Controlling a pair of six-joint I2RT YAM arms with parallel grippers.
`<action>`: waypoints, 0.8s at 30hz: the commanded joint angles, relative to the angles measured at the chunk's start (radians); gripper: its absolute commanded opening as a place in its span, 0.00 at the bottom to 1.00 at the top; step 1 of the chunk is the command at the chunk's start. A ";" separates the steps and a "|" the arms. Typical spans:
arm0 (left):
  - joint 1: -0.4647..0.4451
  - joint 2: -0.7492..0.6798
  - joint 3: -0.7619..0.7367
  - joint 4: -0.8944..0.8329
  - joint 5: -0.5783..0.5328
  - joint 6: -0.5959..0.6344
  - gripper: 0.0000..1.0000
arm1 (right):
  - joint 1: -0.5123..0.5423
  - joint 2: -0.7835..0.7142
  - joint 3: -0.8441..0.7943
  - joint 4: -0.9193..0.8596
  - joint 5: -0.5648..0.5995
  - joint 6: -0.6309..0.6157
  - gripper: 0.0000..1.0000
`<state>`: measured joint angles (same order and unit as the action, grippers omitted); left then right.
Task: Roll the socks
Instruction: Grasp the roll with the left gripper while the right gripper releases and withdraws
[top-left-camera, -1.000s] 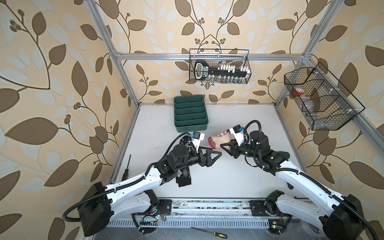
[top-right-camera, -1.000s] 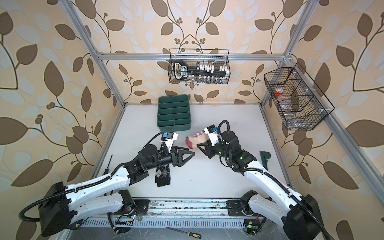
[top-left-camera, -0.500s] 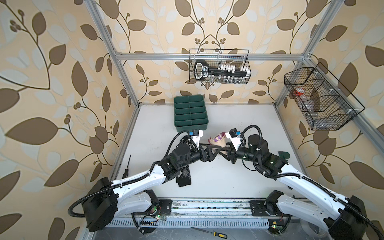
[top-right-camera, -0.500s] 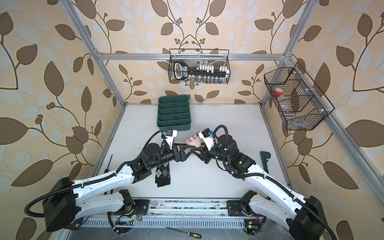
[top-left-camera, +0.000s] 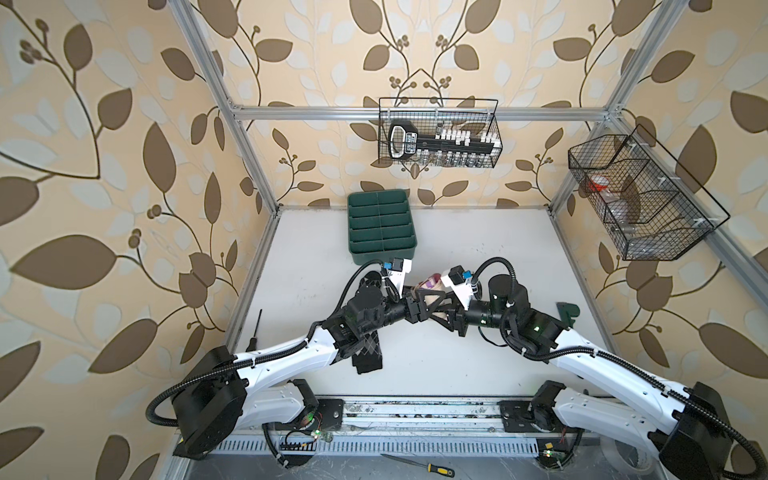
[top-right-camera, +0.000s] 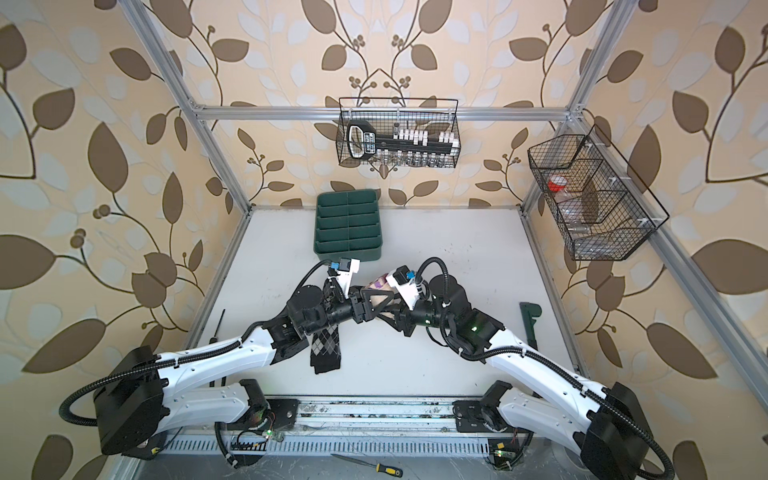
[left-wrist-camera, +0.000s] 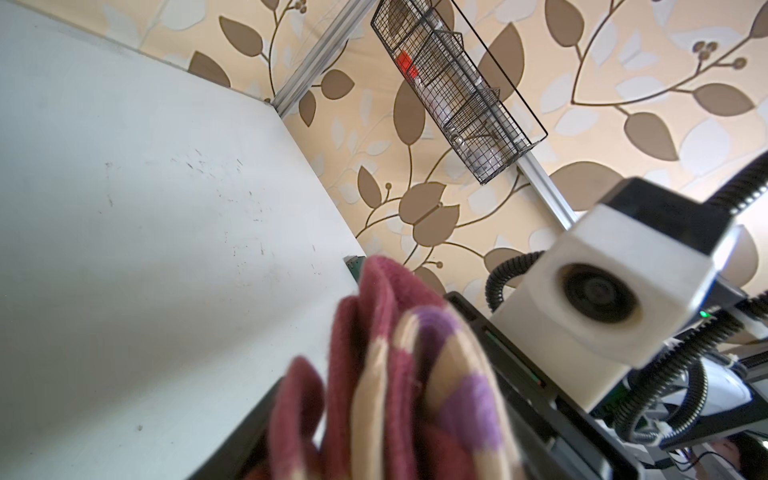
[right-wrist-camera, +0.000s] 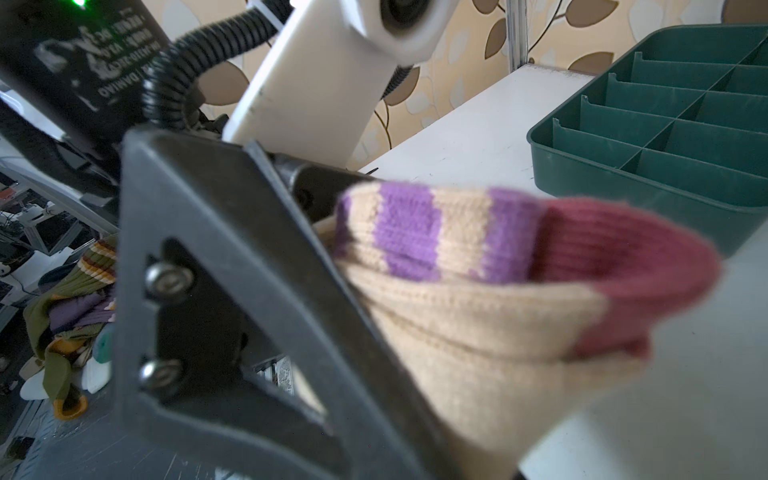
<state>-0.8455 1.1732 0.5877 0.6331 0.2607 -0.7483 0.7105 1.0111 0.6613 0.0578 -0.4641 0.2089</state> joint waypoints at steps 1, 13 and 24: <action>-0.003 -0.003 0.041 0.077 0.020 -0.006 0.53 | 0.008 -0.001 -0.017 0.057 -0.014 -0.011 0.38; -0.003 -0.054 0.046 0.022 0.002 0.089 0.13 | 0.008 0.007 -0.014 -0.012 0.006 -0.009 0.55; 0.155 -0.243 0.302 -0.556 0.033 0.666 0.00 | -0.125 -0.261 -0.035 -0.229 0.131 -0.114 0.84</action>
<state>-0.7280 0.9569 0.7891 0.2573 0.2630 -0.3210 0.6277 0.8055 0.6464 -0.0921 -0.3733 0.1307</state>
